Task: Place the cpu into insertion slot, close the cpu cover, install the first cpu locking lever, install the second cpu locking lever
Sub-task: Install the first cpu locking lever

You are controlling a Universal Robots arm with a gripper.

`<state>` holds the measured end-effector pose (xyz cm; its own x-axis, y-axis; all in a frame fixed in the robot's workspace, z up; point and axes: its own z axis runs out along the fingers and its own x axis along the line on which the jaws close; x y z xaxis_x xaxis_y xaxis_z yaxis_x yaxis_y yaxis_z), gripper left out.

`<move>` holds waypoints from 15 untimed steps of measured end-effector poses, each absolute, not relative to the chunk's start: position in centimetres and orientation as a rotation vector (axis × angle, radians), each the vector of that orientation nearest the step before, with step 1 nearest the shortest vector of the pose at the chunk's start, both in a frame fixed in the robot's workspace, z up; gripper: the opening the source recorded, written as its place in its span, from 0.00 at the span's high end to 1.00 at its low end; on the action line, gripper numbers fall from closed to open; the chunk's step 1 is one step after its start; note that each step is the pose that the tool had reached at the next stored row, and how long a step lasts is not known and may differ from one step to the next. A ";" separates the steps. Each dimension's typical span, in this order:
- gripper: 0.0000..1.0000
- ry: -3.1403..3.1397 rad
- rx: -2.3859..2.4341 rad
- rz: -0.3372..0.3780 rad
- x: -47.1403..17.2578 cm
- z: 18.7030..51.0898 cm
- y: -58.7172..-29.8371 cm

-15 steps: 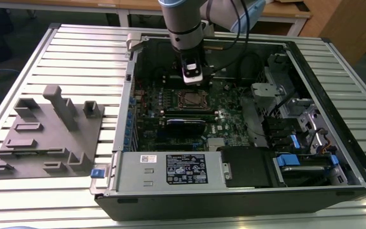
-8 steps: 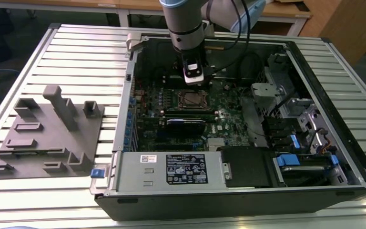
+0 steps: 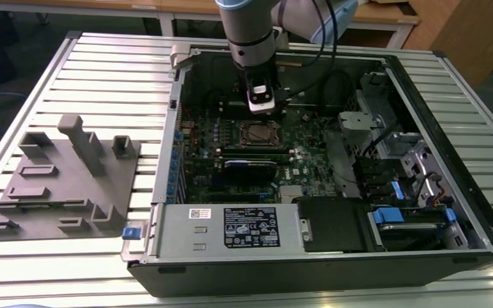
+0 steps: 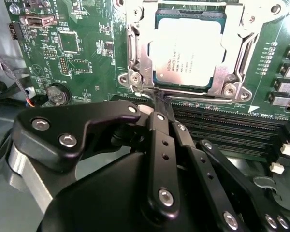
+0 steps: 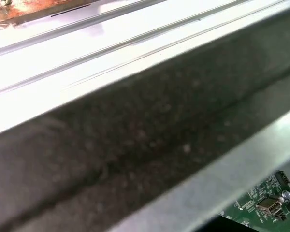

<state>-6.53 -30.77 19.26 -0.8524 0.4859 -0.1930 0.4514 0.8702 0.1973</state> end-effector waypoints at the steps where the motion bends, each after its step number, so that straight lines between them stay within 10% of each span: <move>1: 0.89 2.806 0.714 0.214 -6.5 19.3 -30.8; 15: 0.89 2.808 0.718 0.236 -6.5 21.2 -30.8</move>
